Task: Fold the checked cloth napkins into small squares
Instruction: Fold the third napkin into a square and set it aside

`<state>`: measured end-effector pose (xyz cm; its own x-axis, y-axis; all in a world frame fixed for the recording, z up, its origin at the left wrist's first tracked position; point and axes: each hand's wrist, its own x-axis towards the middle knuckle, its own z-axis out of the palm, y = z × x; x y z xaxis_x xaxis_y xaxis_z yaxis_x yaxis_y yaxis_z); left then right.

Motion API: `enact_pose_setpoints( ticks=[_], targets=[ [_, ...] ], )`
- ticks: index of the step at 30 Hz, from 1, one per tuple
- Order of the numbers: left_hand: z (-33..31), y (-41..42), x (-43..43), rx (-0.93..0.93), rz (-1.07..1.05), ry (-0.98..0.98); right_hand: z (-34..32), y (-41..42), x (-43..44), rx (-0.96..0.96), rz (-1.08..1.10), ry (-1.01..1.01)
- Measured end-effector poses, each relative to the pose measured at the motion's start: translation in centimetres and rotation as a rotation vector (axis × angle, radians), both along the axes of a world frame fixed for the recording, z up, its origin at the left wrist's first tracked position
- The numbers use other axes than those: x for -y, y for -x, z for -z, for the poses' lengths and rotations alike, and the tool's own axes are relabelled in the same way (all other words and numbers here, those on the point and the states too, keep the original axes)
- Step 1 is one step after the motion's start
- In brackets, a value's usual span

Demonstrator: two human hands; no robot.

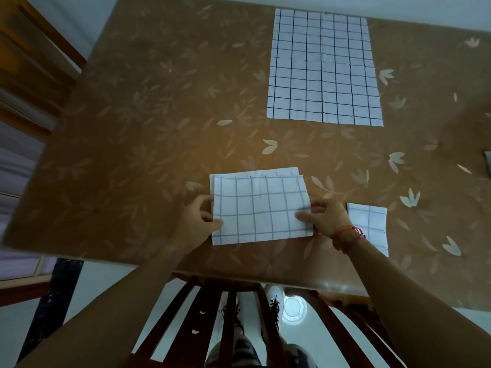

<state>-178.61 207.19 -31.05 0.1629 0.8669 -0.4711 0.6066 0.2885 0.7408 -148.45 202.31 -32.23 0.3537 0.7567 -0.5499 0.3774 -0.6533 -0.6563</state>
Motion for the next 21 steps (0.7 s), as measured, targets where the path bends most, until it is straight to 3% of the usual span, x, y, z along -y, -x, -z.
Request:
enact_pose_setpoints(
  ticks=[5, 21],
  targets=[
    [0.4, 0.1, -0.4, -0.020, -0.086, -0.061, -0.4, 0.3, -0.8, 0.107, -0.016, -0.052],
    [0.7, 0.2, 0.4, -0.152, -0.056, -0.148, -0.6, 0.2, -0.8, 0.112, -0.066, 0.069]
  ],
)
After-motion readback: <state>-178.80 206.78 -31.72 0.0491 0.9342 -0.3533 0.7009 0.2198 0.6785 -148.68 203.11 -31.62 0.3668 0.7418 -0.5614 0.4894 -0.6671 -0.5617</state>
